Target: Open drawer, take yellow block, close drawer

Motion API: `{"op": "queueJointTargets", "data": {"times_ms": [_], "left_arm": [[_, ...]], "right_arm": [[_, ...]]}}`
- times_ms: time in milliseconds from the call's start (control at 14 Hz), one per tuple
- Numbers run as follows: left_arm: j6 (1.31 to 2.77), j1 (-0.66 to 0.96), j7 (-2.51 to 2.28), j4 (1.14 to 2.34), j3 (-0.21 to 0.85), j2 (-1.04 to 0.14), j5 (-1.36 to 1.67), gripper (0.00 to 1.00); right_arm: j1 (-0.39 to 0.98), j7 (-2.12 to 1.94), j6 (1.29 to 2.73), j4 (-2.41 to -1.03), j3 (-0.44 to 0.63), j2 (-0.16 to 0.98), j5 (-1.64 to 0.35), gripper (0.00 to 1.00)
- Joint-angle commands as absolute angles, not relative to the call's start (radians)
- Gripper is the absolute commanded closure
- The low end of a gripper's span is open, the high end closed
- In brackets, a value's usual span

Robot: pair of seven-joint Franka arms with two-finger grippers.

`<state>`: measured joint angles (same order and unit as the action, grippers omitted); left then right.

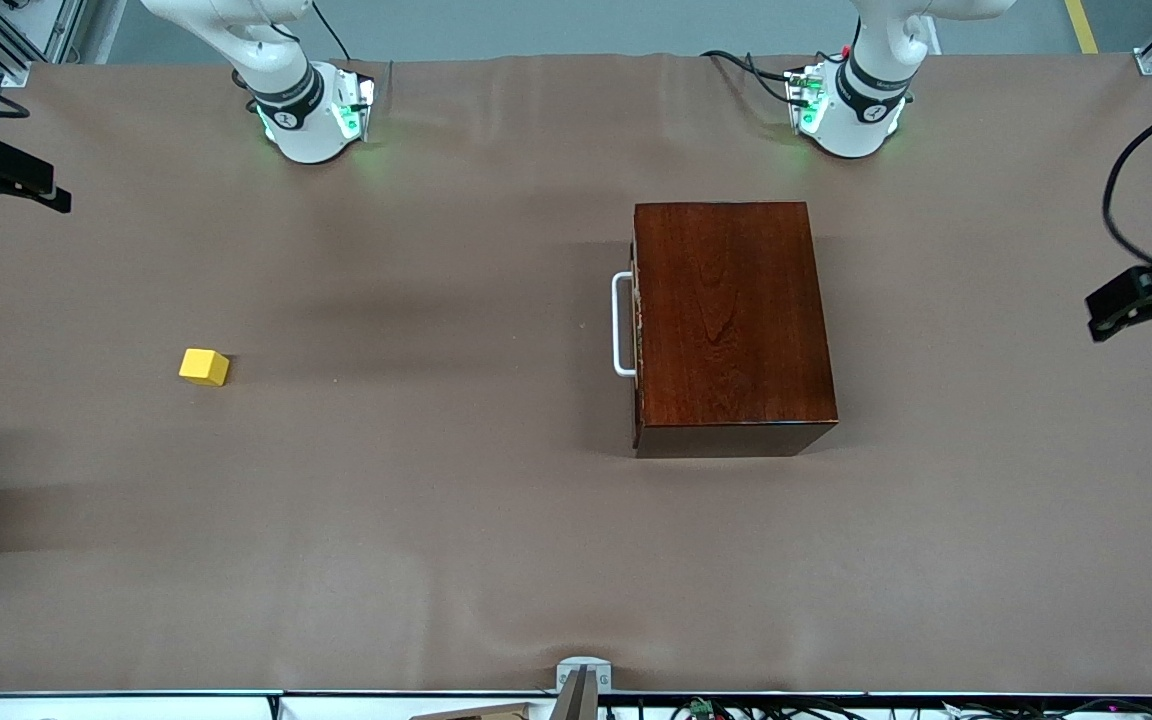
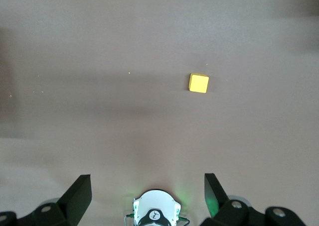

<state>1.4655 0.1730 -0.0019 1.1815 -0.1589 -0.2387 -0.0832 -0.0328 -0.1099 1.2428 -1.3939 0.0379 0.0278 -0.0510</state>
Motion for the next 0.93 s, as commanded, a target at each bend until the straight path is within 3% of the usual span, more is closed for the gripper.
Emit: {"op": "queueJointTargets", "data": {"times_ms": [0, 143, 357, 571, 857], "left_arm": [[1.537, 0.156, 0.029, 1.398, -0.143, -0.077, -0.058, 0.0], [1.578, 0.166, 0.031, 1.514, -0.141, 0.0, -0.06, 0.0], [1.578, 0.146, 0.064, 1.523, -0.1, 0.008, -0.058, 0.0], [1.569, 0.034, 0.068, 1.567, 0.041, 0.04, -0.057, 0.0], [1.568, 0.037, 0.043, 1.64, 0.058, 0.11, -0.019, 0.0]], "right_arm": [[-0.037, -0.095, 1.244, -1.402, 0.035, 0.018, -0.054, 0.0], [-0.037, -0.095, 1.239, -1.402, 0.035, 0.018, -0.054, 0.0], [-0.038, -0.095, 1.239, -1.402, 0.034, 0.018, -0.054, 0.0], [-0.04, -0.094, 1.236, -1.402, 0.034, 0.018, -0.054, 0.0], [-0.041, -0.094, 1.233, -1.402, 0.034, 0.02, -0.054, 0.0]]}}
